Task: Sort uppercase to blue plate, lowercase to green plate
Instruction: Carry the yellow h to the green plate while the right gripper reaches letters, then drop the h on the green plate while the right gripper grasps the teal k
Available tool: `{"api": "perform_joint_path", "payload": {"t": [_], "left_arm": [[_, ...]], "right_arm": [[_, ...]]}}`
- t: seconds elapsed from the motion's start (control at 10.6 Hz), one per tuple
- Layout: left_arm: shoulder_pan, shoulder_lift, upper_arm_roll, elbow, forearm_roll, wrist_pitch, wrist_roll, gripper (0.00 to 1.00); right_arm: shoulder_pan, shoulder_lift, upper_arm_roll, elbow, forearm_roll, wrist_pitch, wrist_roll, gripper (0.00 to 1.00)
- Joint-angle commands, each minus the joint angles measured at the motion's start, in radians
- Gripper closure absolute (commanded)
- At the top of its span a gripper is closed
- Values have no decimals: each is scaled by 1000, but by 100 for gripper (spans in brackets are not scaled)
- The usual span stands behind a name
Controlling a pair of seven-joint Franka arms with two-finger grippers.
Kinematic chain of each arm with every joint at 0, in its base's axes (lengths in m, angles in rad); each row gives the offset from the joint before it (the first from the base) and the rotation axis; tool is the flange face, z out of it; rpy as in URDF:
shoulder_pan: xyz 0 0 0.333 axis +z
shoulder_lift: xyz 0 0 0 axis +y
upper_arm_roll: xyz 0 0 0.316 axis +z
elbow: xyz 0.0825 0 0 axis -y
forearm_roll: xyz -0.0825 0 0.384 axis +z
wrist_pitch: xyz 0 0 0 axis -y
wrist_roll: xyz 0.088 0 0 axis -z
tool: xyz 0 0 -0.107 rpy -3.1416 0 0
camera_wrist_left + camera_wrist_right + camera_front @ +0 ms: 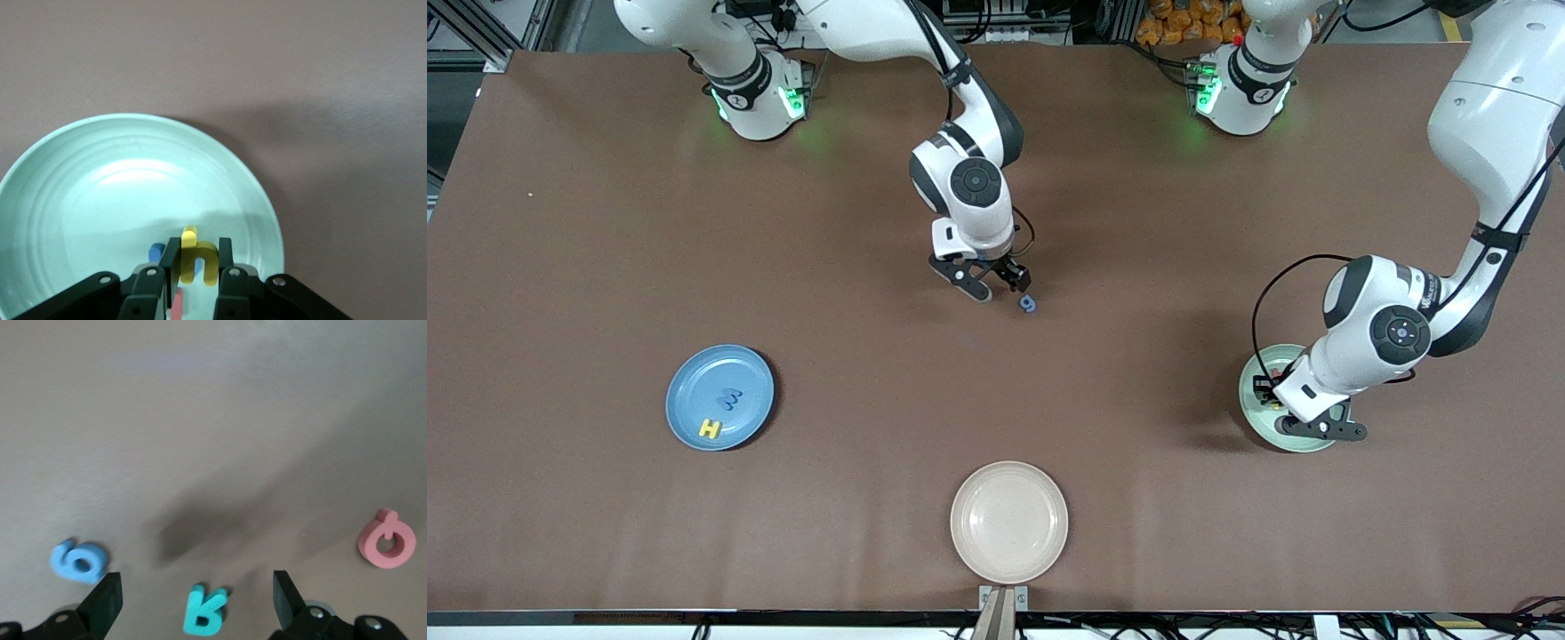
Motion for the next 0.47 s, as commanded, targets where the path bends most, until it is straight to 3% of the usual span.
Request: {"api": "perform_joint_path", "payload": {"t": [0.0,0.09,0.38], "left_arm": [[-7,-7,4,14,-3,-4,43,21],[-5,-9,4,14,-3,-4,43,0],[-7,-6,4,17,-4,1,42,0]], "right_arm": [[-3,-16,11,-27,14,14,121,0],[3,-11,14,-28,14,11,139,0],[40,13,19,-15,34,27,208,0]]}}
